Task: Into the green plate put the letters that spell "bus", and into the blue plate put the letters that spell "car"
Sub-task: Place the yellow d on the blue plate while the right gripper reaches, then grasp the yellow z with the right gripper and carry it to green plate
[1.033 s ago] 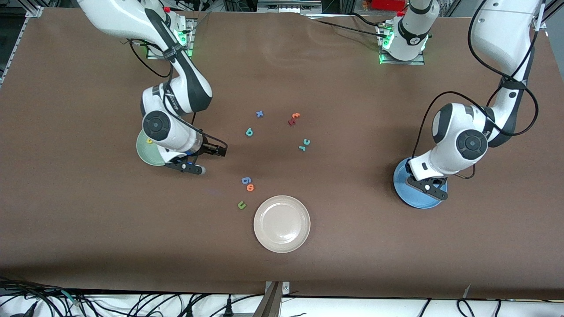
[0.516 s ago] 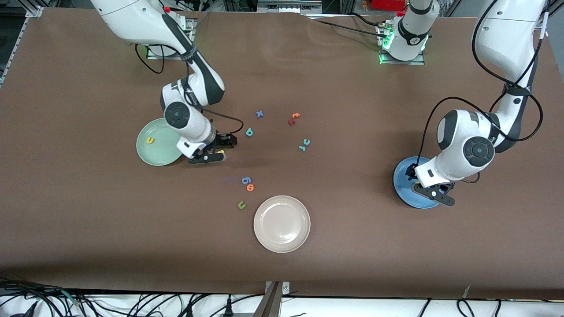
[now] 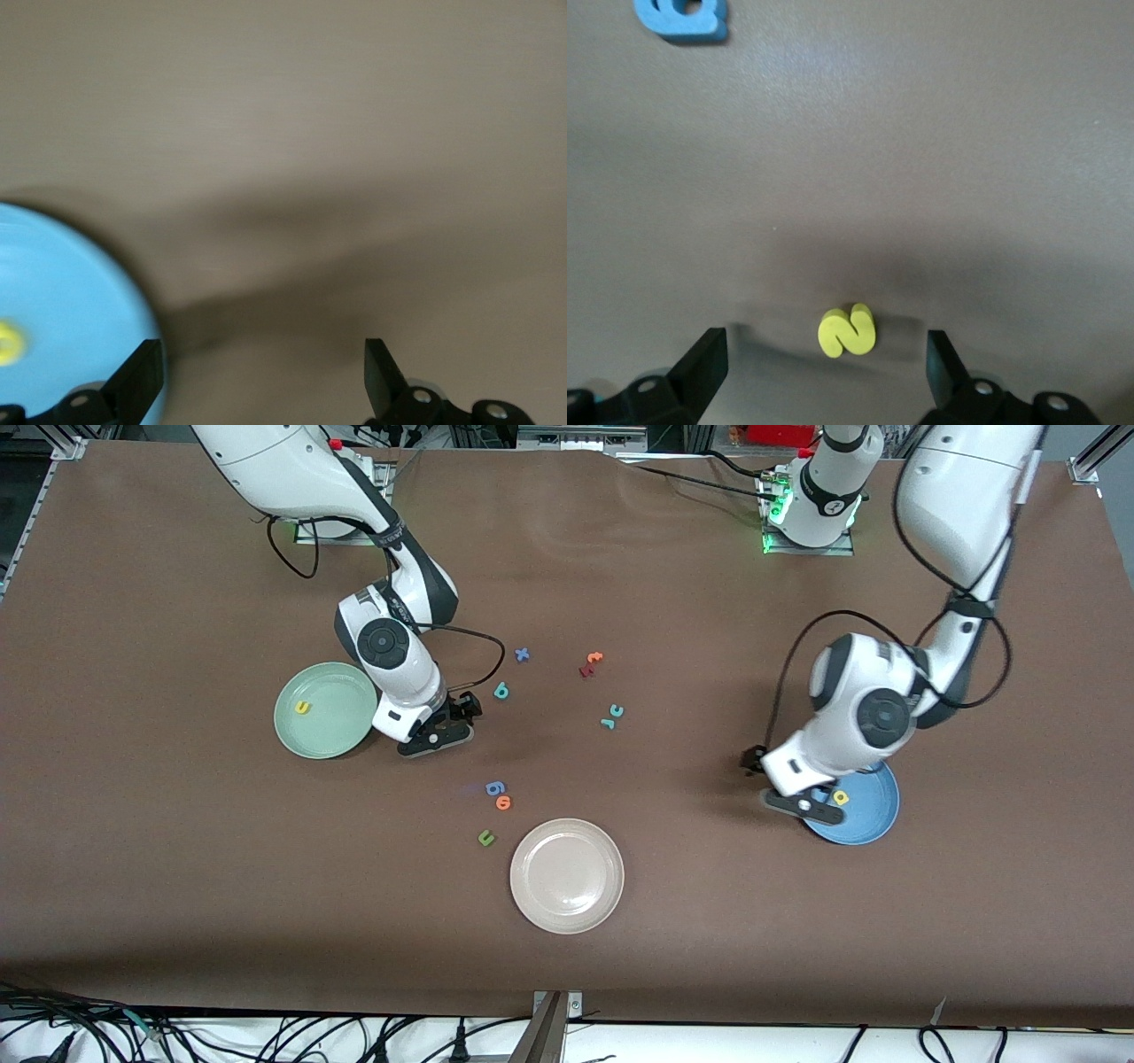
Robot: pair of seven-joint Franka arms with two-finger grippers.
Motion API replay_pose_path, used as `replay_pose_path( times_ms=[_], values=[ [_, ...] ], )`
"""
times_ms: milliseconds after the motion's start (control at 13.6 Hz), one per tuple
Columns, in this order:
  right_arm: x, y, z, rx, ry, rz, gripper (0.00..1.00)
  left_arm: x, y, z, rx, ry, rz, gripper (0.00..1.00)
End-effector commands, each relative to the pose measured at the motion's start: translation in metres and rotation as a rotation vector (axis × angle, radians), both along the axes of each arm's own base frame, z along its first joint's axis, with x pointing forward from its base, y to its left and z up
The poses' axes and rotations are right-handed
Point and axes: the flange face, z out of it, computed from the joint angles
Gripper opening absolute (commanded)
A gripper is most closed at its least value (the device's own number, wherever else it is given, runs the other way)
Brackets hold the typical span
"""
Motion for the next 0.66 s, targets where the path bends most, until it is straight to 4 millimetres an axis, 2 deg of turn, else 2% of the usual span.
replay_pose_path(
  times_ms=[0, 148, 295, 369, 443, 590],
  values=[
    [0.0, -0.001, -0.007, 0.005, -0.019, 0.018, 0.95, -0.018, -0.064, -0.002, 0.006, 0.016, 0.077, 1.0],
    [0.0, -0.001, -0.008, 0.007, -0.02, 0.013, 0.72, -0.036, -0.102, -0.004, 0.015, 0.023, 0.116, 1.0],
    [0.0, -0.002, -0.008, 0.007, -0.02, 0.012, 0.52, -0.067, -0.156, -0.003, 0.027, 0.026, 0.154, 1.0],
    [0.0, -0.002, -0.008, 0.007, -0.02, 0.012, 0.49, -0.081, -0.179, -0.004, 0.031, 0.024, 0.17, 1.0],
    [0.001, -0.003, -0.008, 0.006, -0.02, 0.012, 0.49, -0.088, -0.192, -0.008, 0.031, 0.026, 0.178, 1.0],
    [0.001, -0.004, -0.008, 0.005, -0.02, 0.009, 0.48, -0.089, -0.211, -0.018, 0.029, 0.027, 0.21, 1.0]
  ],
)
